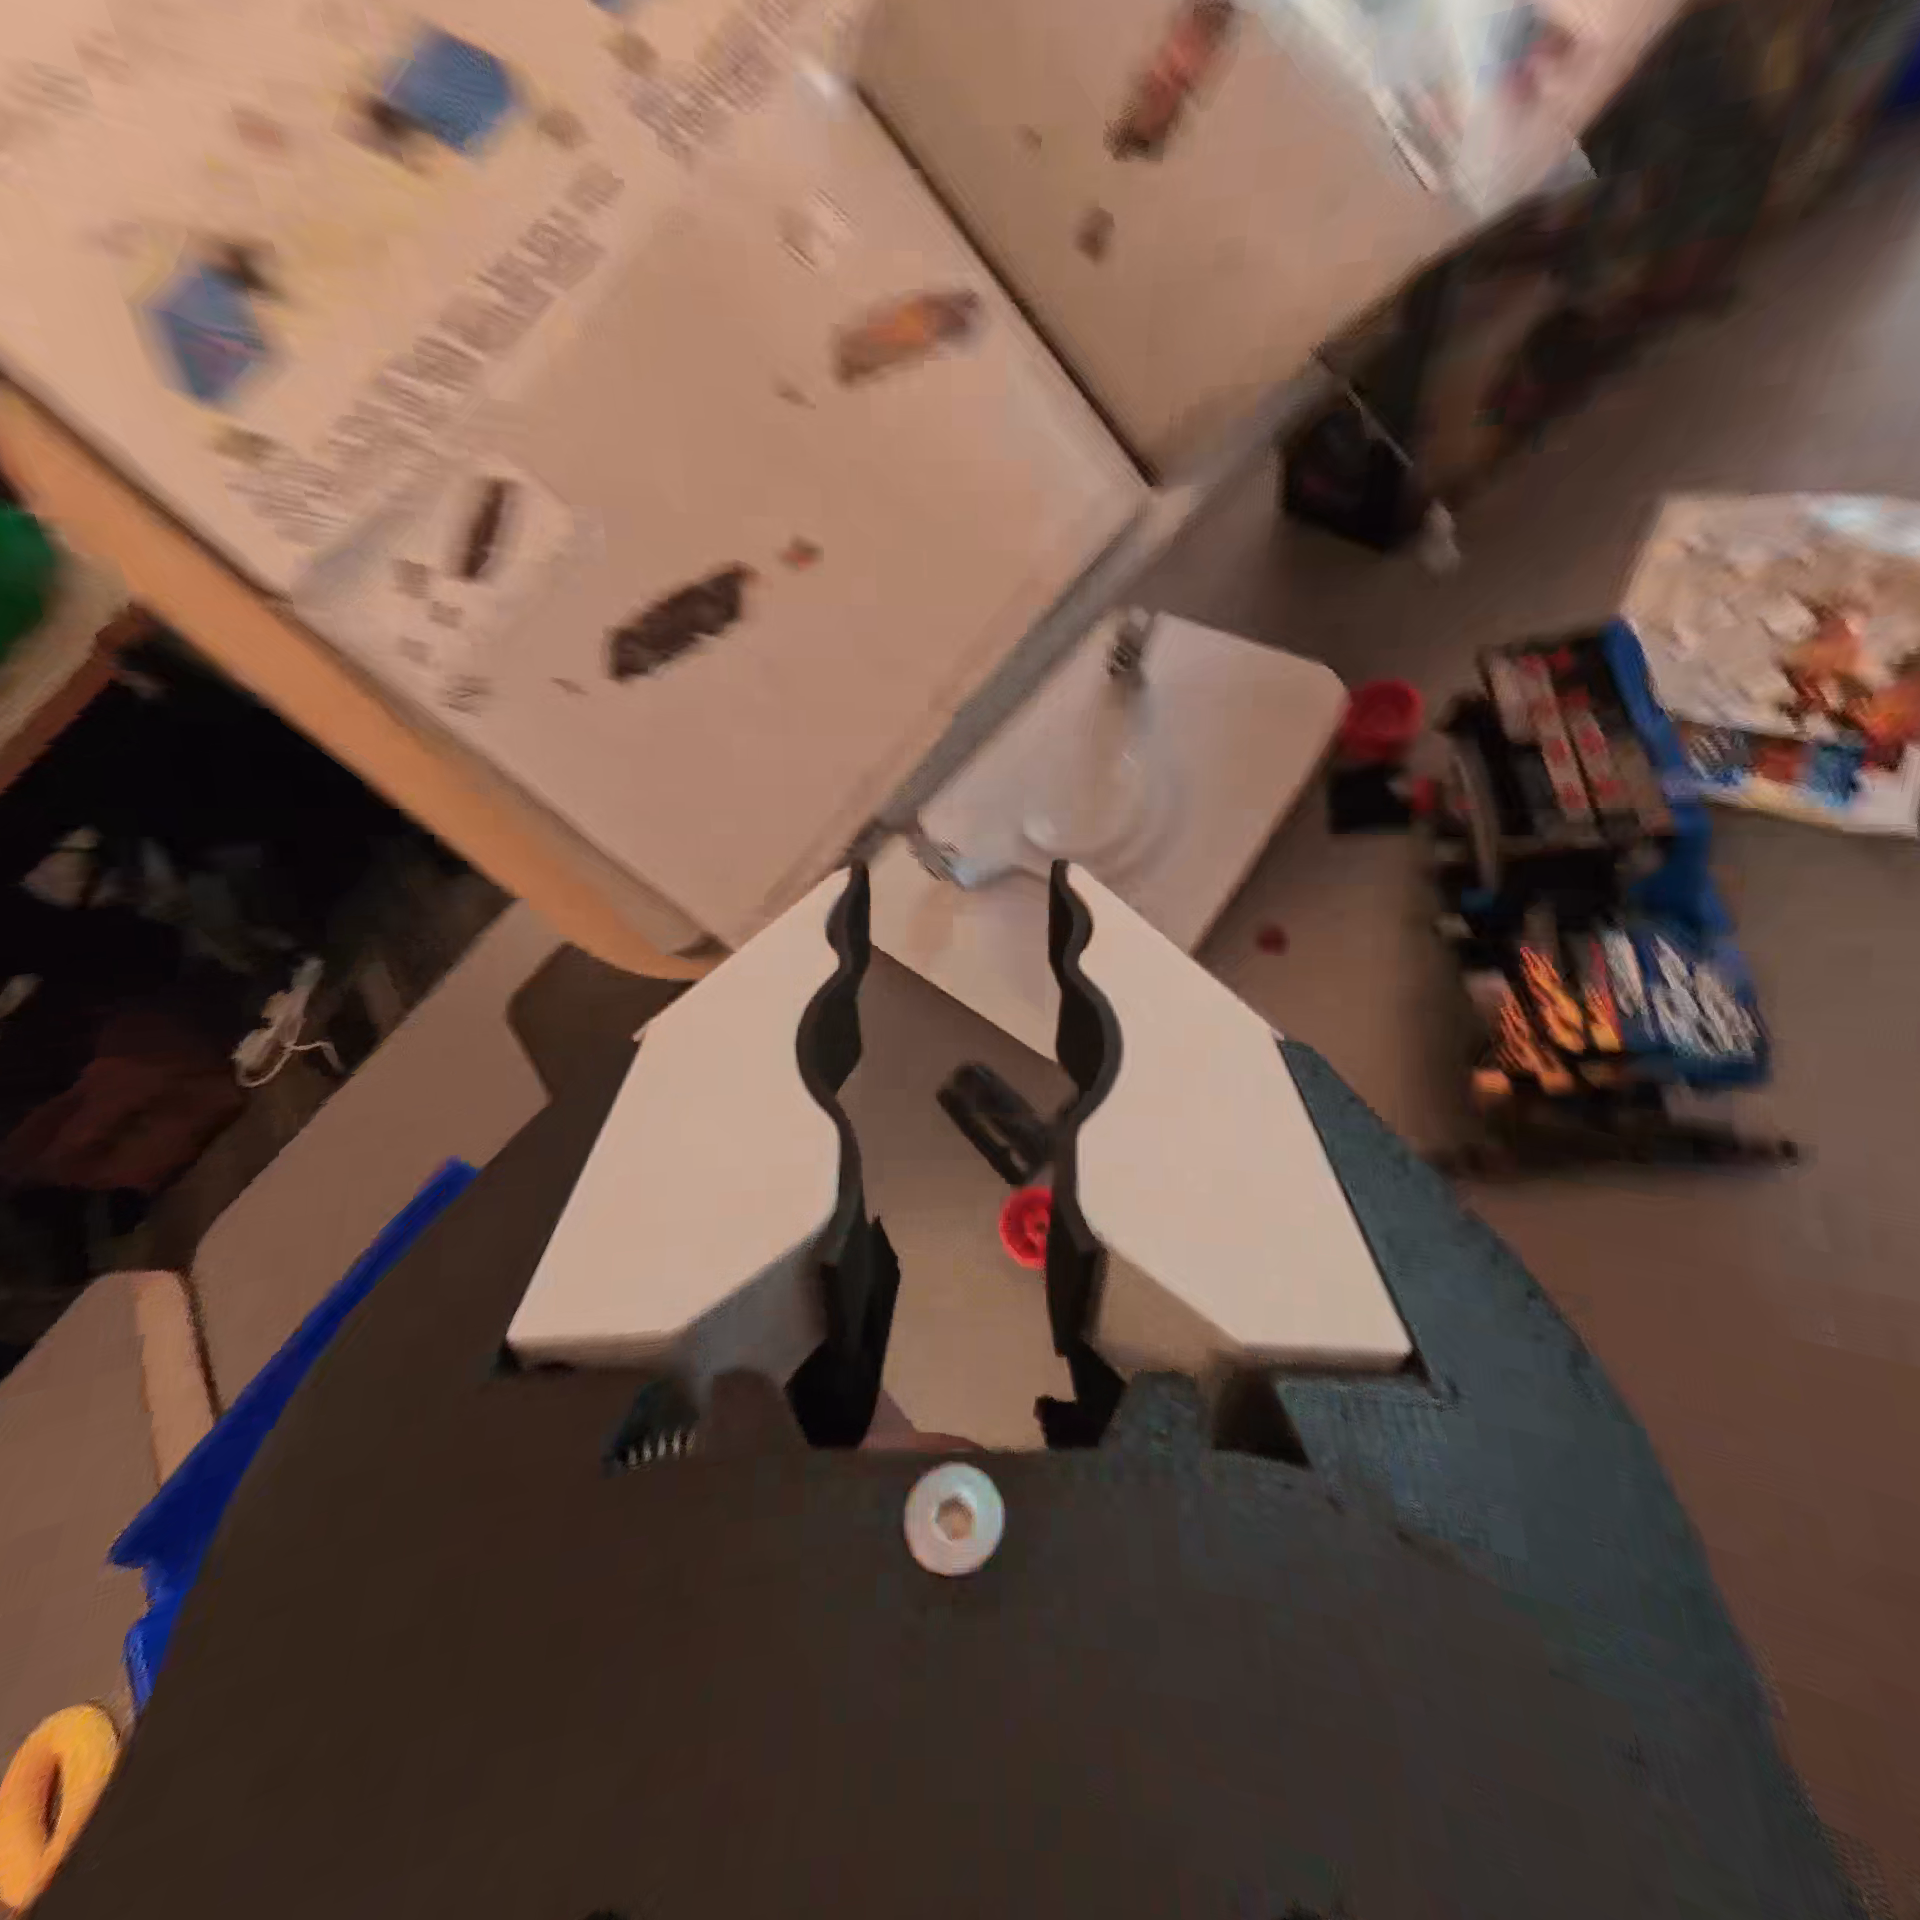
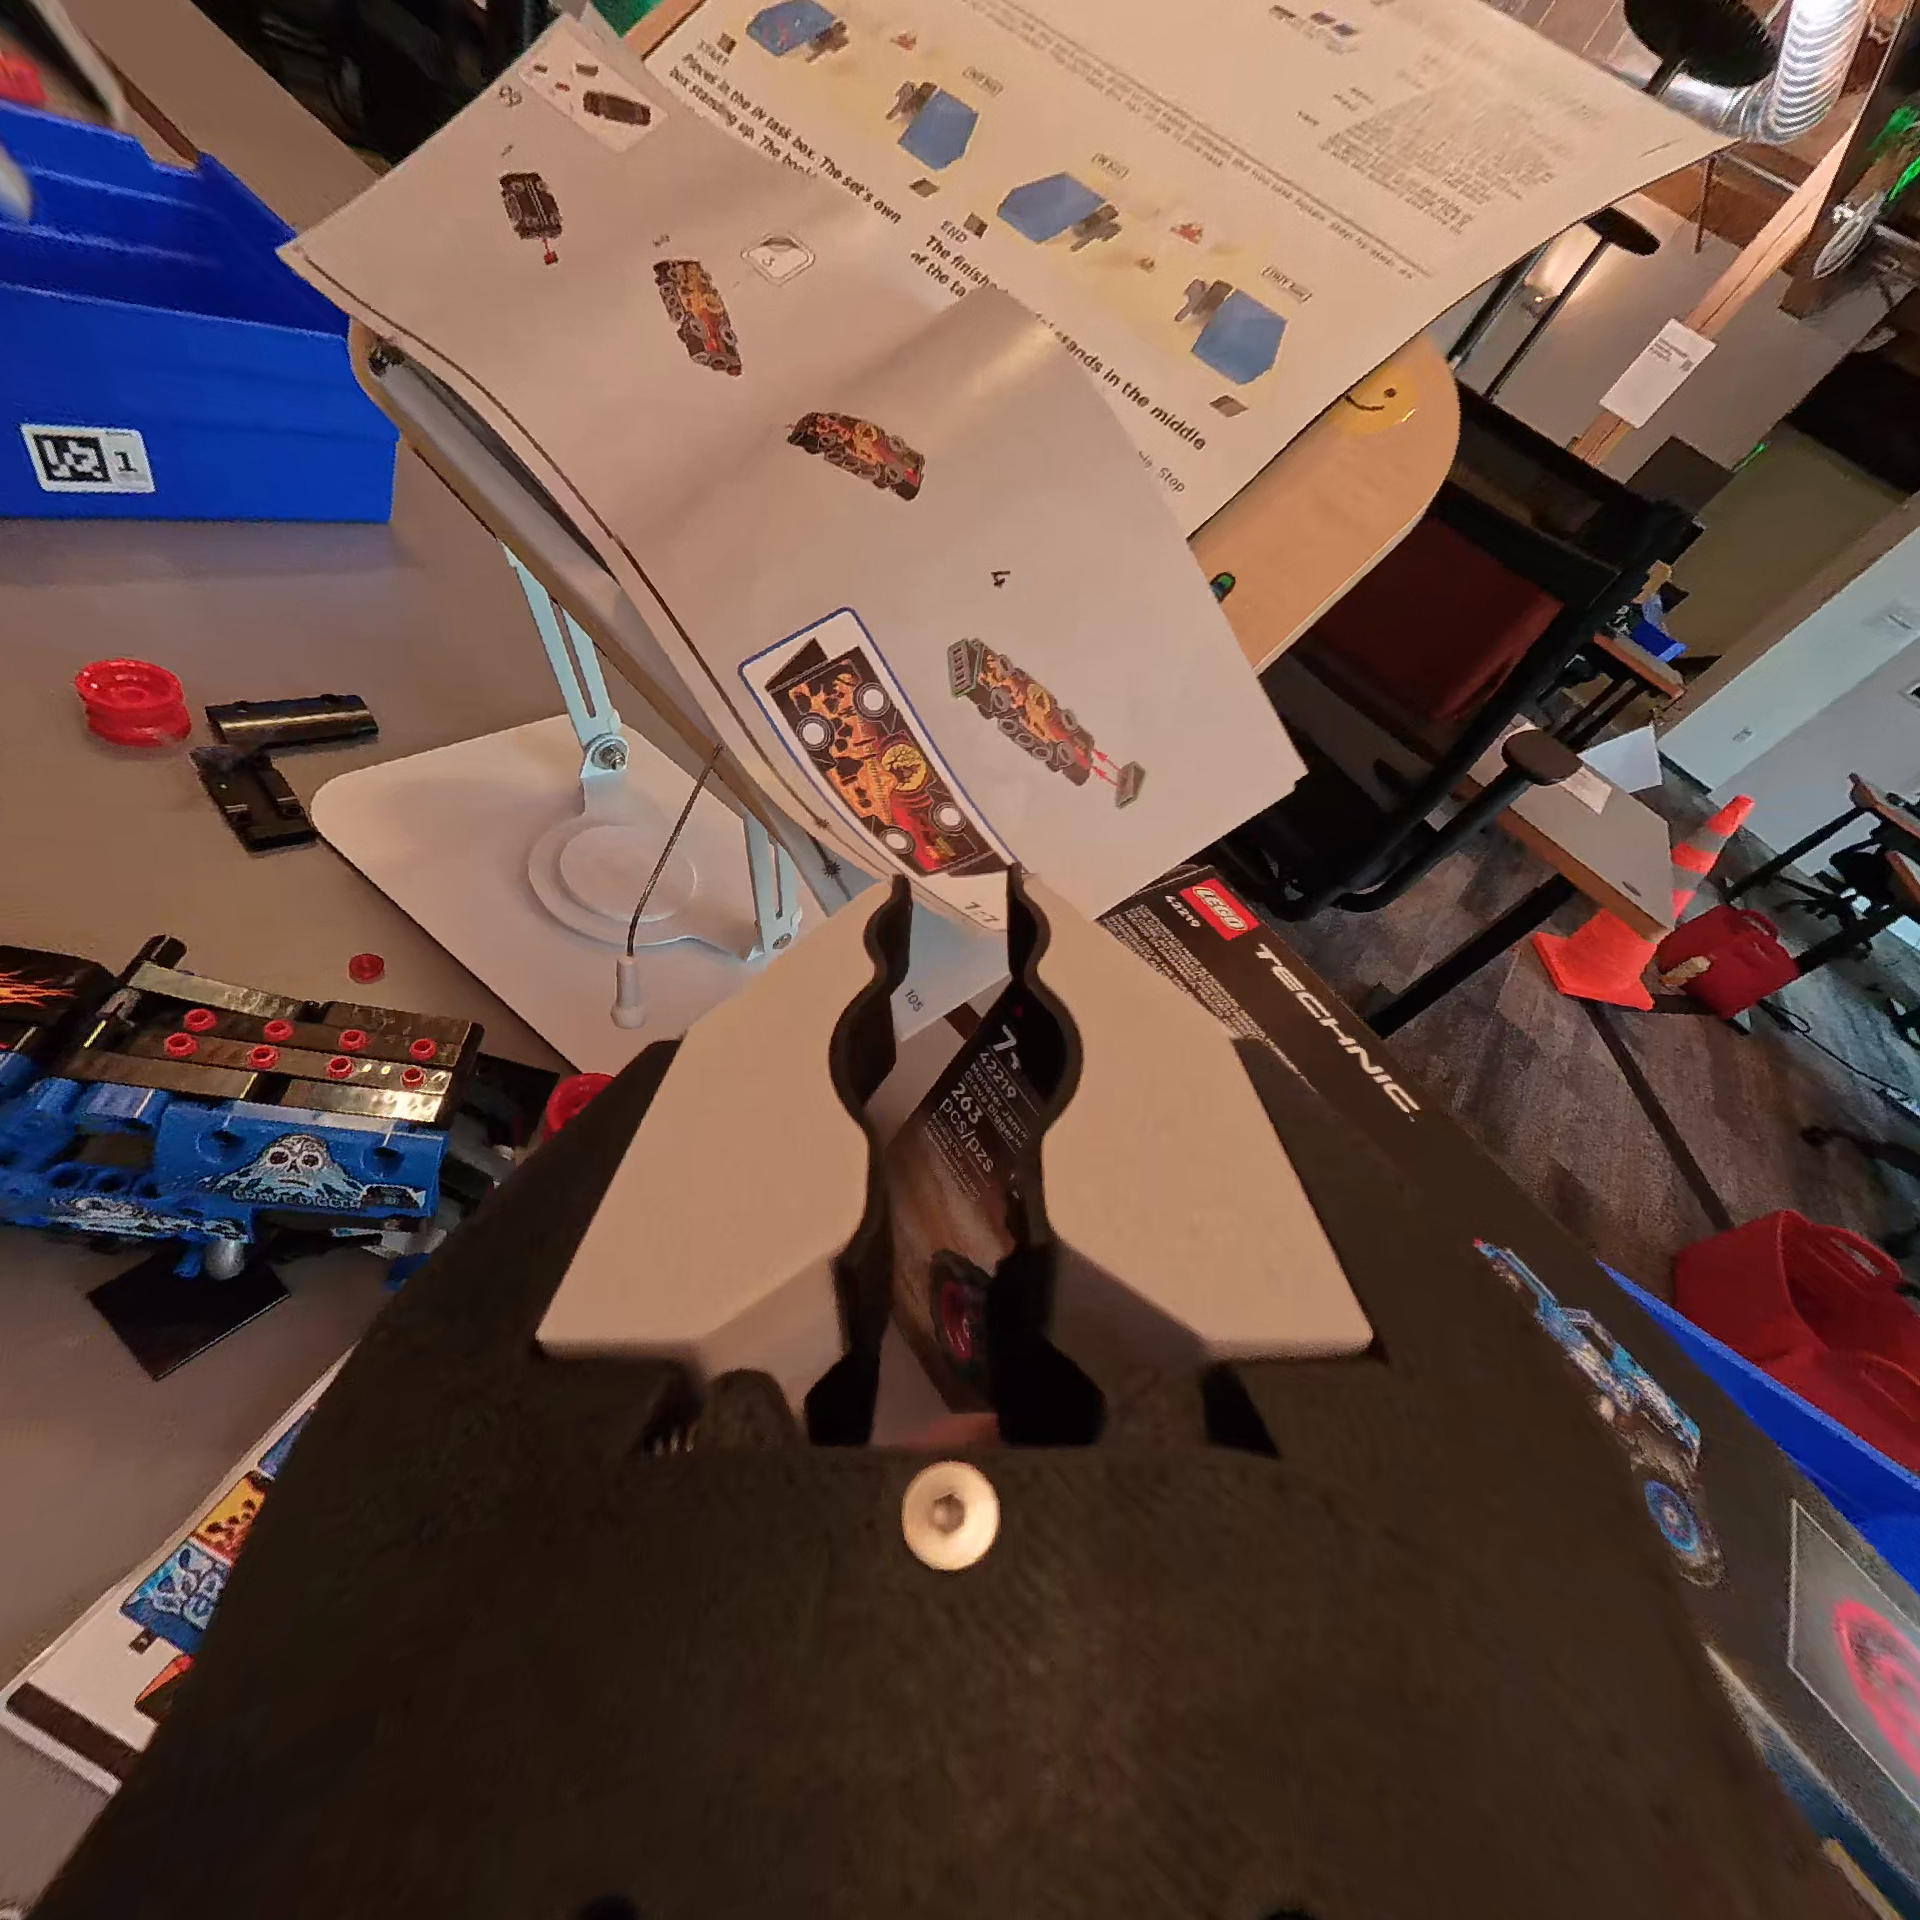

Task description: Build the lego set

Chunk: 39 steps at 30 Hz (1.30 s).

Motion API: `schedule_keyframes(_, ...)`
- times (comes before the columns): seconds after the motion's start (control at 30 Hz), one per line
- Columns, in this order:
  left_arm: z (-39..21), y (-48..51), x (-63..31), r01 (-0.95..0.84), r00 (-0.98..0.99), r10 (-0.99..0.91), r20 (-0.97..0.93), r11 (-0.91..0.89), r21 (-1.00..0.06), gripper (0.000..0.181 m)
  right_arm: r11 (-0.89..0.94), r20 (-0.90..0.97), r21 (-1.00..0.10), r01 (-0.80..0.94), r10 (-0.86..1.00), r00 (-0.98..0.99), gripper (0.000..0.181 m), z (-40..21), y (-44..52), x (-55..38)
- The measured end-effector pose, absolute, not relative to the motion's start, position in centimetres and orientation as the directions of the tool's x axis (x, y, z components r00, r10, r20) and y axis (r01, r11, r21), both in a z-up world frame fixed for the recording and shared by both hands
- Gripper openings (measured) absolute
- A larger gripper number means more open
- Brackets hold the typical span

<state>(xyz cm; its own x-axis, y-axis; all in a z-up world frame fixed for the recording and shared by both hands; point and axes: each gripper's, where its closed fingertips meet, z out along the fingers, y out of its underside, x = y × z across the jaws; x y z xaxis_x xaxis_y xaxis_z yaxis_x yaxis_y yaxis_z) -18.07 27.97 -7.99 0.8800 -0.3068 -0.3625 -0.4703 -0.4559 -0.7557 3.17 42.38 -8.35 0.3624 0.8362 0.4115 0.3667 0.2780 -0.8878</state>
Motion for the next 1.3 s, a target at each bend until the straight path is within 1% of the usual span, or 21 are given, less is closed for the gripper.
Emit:
schedule_keyframes(0.1,-14.9,27.3,-16.5,-0.556,0.825,-0.481,-0.298,-0.593,-0.582,0.033,0.288,0.414,-0.890,0.354,0.835,0.363,0.015,-7.8,42.2,3.5)
schedule_keyframes(0.2,-22.3,26.6,-17.9,-0.584,0.810,-0.541,-0.225,-0.718,-0.378,0.040,0.290,0.414,-0.890,0.352,0.836,0.359,0.015,-7.8,42.1,3.5)
schedule_keyframes(0.23,-24.1,26.6,-18.4,-0.580,0.814,-0.542,-0.209,-0.741,-0.339,0.041,0.290,0.415,-0.890,0.353,0.837,0.358,0.014,-7.8,42.1,3.5)
schedule_keyframes(0.33,-27.5,27.1,-19.1,-0.559,0.828,-0.535,-0.166,-0.770,-0.308,0.043,0.288,0.412,-0.891,0.351,0.839,0.355,0.014,-7.9,42.1,3.5)
schedule_keyframes(0.43,-28.5,28.2,-19.6,-0.532,0.845,-0.510,-0.160,-0.778,-0.334,0.045,0.289,0.410,-0.892,0.348,0.841,0.354,0.014,-8.0,42.1,3.4)
schedule_keyframes(0.53,-29.8,27.7,-19.7,-0.515,0.856,-0.504,-0.120,-0.805,-0.295,0.042,0.284,0.400,-0.897,0.340,0.849,0.346,0.014,-8.0,42.0,3.3)
schedule_keyframes(0.57,-29.7,28.0,-19.6,-0.502,0.862,-0.494,-0.113,-0.804,-0.319,0.039,0.284,0.400,-0.896,0.341,0.849,0.345,0.014,-8.0,41.9,3.3)
schedule_keyframes(0.63,-29.8,27.9,-19.7,-0.496,0.866,-0.490,-0.103,-0.809,-0.315,0.033,0.285,0.402,-0.895,0.344,0.849,0.343,0.014,-8.1,41.9,3.3)
schedule_keyframes(0.77,-29.4,28.0,-19.7,-0.497,0.864,-0.493,-0.104,-0.801,-0.335,0.031,0.297,0.410,-0.892,0.342,0.850,0.330,0.014,-8.0,41.4,3.1)
schedule_keyframes(0.8,-28.9,28.1,-19.4,-0.495,0.863,-0.494,-0.103,-0.791,-0.358,0.031,0.308,0.419,-0.888,0.340,0.848,0.325,0.014,-7.8,41.1,3.0)
schedule_keyframes(0.93,-25.3,28.5,-17.0,-0.478,0.855,-0.513,-0.075,-0.726,-0.495,0.031,0.339,0.435,-0.886,0.317,0.843,0.317,0.015,-6.6,40.3,3.2)
schedule_keyframes(1.03,-22.5,28.5,-14.5,-0.423,0.850,-0.526,-0.022,-0.657,-0.624,0.031,0.362,0.436,-0.891,0.274,0.849,0.299,0.019,-5.4,39.1,3.3)
schedule_keyframes(1.13,-19.5,28.1,-11.6,-0.309,0.832,-0.551,0.067,-0.558,-0.770,0.031,0.390,0.459,-0.882,0.263,0.836,0.299,0.027,-4.2,38.2,3.3)
schedule_keyframes(1.23,-17.1,27.5,-9.7,-0.197,0.808,-0.575,0.126,-0.466,-0.862,0.031,0.443,0.507,-0.858,0.259,0.809,0.296,0.030,-3.1,36.9,3.3)
schedule_keyframes(1.3,-14.5,26.9,-7.9,-0.072,0.760,-0.620,0.195,-0.378,-0.923,0.031,0.463,0.513,-0.855,0.235,0.820,0.252,0.031,-2.7,35.2,2.8)
